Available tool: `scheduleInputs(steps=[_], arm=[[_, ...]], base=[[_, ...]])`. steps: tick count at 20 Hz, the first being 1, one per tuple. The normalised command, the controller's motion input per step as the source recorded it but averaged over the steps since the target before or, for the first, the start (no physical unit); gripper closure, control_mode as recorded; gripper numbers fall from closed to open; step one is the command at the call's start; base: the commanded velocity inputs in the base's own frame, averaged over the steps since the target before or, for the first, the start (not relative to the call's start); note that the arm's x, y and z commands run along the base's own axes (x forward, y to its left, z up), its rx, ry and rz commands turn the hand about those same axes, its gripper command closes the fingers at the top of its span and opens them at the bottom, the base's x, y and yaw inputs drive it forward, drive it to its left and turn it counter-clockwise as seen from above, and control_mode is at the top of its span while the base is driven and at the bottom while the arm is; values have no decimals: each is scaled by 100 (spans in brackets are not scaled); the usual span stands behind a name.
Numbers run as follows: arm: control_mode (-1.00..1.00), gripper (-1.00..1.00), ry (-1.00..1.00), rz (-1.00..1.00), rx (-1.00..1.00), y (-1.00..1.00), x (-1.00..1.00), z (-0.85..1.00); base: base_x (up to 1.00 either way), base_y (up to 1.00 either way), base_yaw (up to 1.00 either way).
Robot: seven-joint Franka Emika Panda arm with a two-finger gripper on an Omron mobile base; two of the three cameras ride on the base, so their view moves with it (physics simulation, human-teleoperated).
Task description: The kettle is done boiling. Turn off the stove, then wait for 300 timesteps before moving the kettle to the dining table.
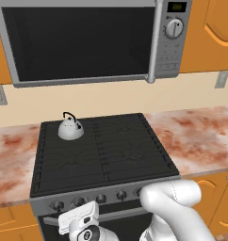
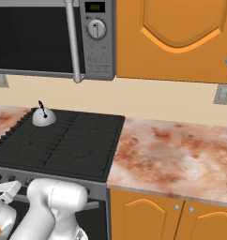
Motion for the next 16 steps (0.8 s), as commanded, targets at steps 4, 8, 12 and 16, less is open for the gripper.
scheduleInputs(steps=[4,8,12,16], arm=[[-100,100,0,0,0,0,1,-5],[-100,100,-2,0,7,-1,-1,0],[-100,100,-10,0,37,-21,-4,-6],[-100,100,-7,1,45,-28,-3,-13]], base=[[0,0,0],[0,0,0],[0,0,0],[0,0,0]])
